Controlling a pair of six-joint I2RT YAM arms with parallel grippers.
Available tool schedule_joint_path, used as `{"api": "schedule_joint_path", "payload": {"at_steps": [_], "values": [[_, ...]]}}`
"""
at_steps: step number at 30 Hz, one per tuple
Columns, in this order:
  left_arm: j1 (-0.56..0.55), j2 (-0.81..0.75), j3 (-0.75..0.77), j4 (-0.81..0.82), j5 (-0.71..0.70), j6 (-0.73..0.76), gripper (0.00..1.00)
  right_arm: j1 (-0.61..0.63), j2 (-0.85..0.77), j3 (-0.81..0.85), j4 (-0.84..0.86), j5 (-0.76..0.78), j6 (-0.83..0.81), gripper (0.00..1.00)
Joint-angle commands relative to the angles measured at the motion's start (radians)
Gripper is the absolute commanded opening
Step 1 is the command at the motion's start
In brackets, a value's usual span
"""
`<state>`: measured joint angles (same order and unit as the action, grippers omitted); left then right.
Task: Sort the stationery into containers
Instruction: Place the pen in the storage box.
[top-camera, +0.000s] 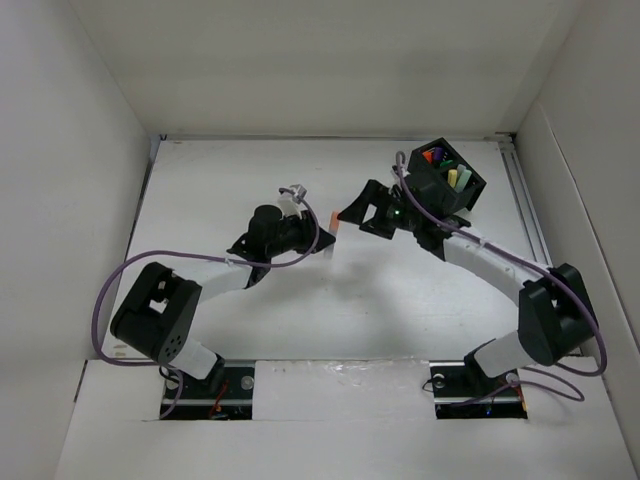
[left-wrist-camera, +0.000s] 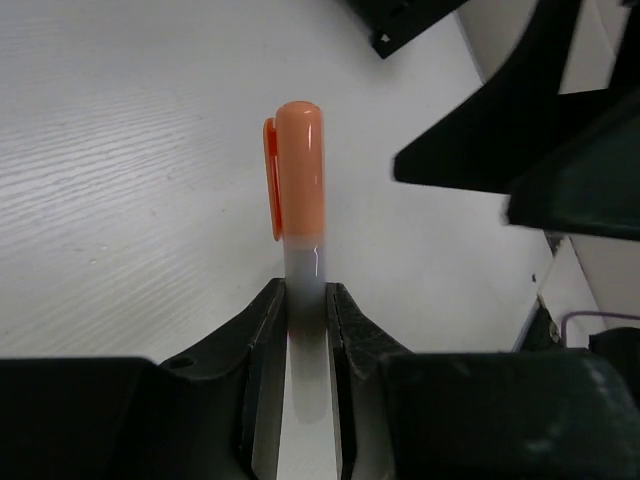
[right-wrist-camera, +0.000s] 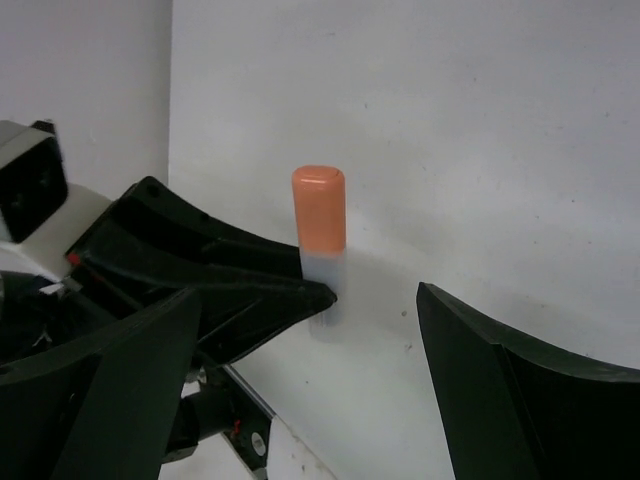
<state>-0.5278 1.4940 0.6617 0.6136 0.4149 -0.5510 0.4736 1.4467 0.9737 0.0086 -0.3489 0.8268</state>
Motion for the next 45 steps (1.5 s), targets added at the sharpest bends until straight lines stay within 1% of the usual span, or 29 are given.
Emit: {"api": "schedule_joint_path", "payload": {"at_steps": [1,7,10,11,13,17,18,20,21,23,24,25,26,27,28,31,32,33,35,36,38,40,43,44,45], "values": [[0.006,-0.018,-0.016,0.146,0.140,0.039,0.00,0.037,0.038,0.057,0.048,0.062,0.001,0.95],[0.006,-0.027,-0.037,0.196,0.189,0.027,0.00,0.048,0.121,0.089,0.048,0.090,0.021,0.96],[0.006,-0.028,-0.037,0.216,0.228,-0.004,0.00,0.089,0.149,0.127,0.048,0.090,0.021,0.96],[0.006,-0.028,-0.037,0.216,0.254,-0.004,0.00,0.098,0.164,0.128,0.048,0.090,0.021,0.93],[0.006,-0.040,-0.037,0.216,0.263,-0.015,0.00,0.108,0.178,0.155,0.048,0.090,0.021,0.86],[-0.003,-0.083,-0.059,0.225,0.237,-0.024,0.00,0.120,0.190,0.174,0.048,0.110,0.046,0.60],[-0.003,-0.096,-0.069,0.225,0.214,-0.024,0.00,0.129,0.190,0.174,0.048,0.123,0.057,0.49],[-0.003,-0.106,-0.082,0.216,0.190,-0.033,0.00,0.129,0.190,0.174,0.048,0.139,0.067,0.38],[-0.003,-0.121,-0.082,0.216,0.174,-0.033,0.00,0.129,0.190,0.174,0.048,0.152,0.067,0.35],[-0.003,-0.140,-0.082,0.175,0.098,-0.033,0.00,0.138,0.181,0.174,0.048,0.163,0.077,0.35],[-0.003,-0.153,-0.092,0.175,0.082,-0.033,0.00,0.138,0.181,0.174,0.039,0.163,0.077,0.38],[-0.003,-0.162,-0.093,0.166,0.072,-0.033,0.00,0.149,0.181,0.174,0.039,0.163,0.077,0.44],[-0.003,-0.163,-0.093,0.166,0.071,-0.033,0.00,0.149,0.181,0.165,0.039,0.177,0.077,0.44],[-0.003,-0.163,-0.093,0.166,0.071,-0.044,0.00,0.160,0.181,0.164,0.039,0.188,0.077,0.40],[-0.003,-0.163,-0.093,0.166,0.071,-0.044,0.00,0.160,0.181,0.164,0.030,0.188,0.077,0.29],[-0.003,-0.163,-0.102,0.166,0.050,-0.044,0.00,0.169,0.181,0.174,0.021,0.197,0.077,0.12],[-0.003,-0.163,-0.102,0.157,0.050,-0.044,0.00,0.169,0.181,0.174,0.021,0.197,0.077,0.04],[-0.003,-0.163,-0.102,0.156,0.059,-0.044,0.02,0.169,0.181,0.174,0.021,0.209,0.077,0.03],[-0.003,-0.172,-0.102,0.156,0.059,-0.053,0.14,0.169,0.172,0.174,0.021,0.222,0.077,0.03],[-0.003,-0.181,-0.102,0.156,0.059,-0.053,0.27,0.169,0.172,0.174,0.021,0.231,0.077,0.03],[-0.003,-0.190,-0.102,0.156,0.050,-0.053,0.38,0.169,0.162,0.183,0.011,0.241,0.077,0.03],[-0.003,-0.201,-0.111,0.156,0.050,-0.044,0.49,0.140,0.162,0.192,0.011,0.241,0.077,0.03],[-0.003,-0.253,-0.123,0.156,0.050,-0.044,0.58,0.106,0.143,0.192,0.011,0.251,0.068,0.03],[-0.003,-0.264,-0.135,0.156,0.036,-0.035,0.61,0.077,0.142,0.192,0.011,0.251,0.067,0.03],[-0.003,-0.274,-0.136,0.156,0.036,-0.035,0.63,0.060,0.132,0.192,0.011,0.251,0.067,0.03]]}}
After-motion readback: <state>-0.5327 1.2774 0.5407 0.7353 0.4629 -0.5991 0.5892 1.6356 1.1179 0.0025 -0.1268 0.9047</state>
